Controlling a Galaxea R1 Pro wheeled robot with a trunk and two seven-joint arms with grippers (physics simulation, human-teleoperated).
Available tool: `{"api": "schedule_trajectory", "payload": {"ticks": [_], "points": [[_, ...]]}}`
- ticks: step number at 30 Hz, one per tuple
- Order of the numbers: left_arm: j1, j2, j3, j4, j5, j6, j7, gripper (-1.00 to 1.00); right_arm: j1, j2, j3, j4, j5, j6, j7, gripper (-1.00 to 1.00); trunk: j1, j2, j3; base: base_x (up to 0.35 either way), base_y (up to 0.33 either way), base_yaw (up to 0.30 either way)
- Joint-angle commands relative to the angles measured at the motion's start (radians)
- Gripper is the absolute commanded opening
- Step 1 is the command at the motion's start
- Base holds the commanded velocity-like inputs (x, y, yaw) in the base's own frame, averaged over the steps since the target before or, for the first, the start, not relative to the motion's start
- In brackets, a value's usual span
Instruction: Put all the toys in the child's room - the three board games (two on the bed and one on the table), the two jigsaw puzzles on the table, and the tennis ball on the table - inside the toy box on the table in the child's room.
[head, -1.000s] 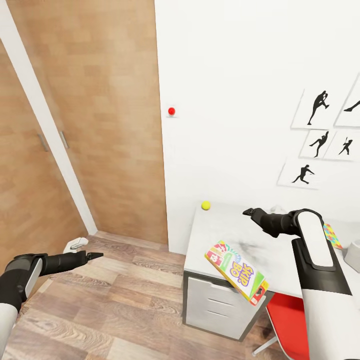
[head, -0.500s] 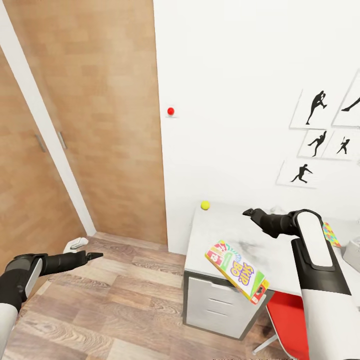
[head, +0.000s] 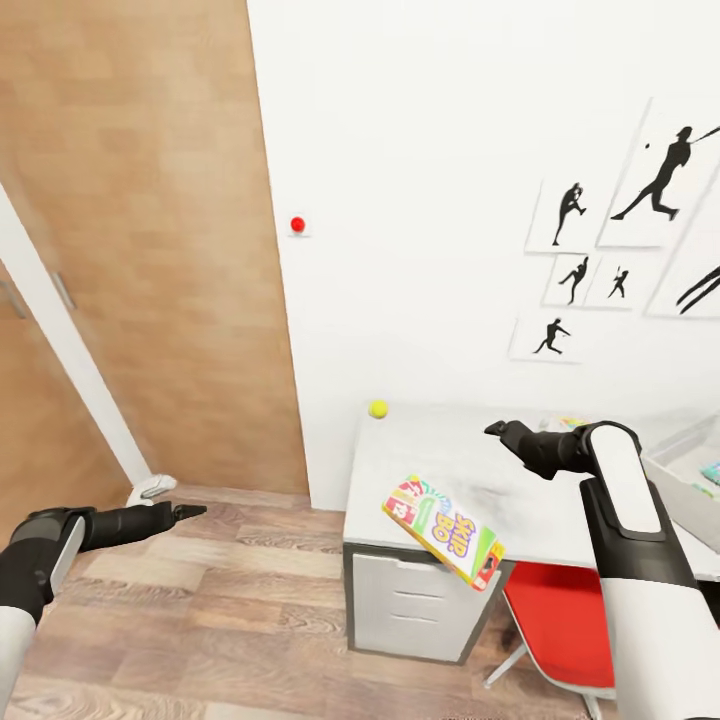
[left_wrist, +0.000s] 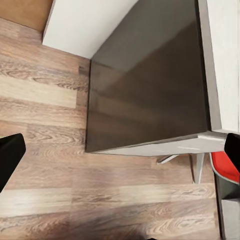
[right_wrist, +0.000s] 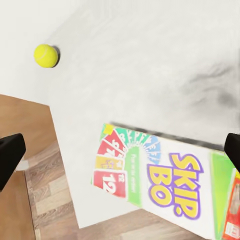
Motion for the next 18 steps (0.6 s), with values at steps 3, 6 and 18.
{"api": "schedule_trajectory", "payload": {"ticks": [3, 6, 18], "points": [[-0.001, 0.000, 0.003, -0.001, 0.000, 0.008, -0.005, 1.00, -0.001, 0.000, 0.000, 0.000, -0.009, 0.001, -0.010, 1.00, 0.001, -0.002, 0.000, 0.000, 0.076, -0.274], [-0.001, 0.000, 0.003, -0.001, 0.000, 0.008, -0.005, 1.00, -0.002, 0.000, 0.000, 0.001, -0.009, -0.001, -0.010, 1.00, 0.001, -0.002, 0.002, 0.000, 0.158, -0.266], [-0.001, 0.001, 0.003, -0.001, 0.000, 0.008, -0.005, 1.00, -0.001, 0.002, 0.003, 0.001, -0.005, -0.003, -0.010, 1.00, 0.001, -0.002, 0.017, 0.000, 0.113, -0.192]]}}
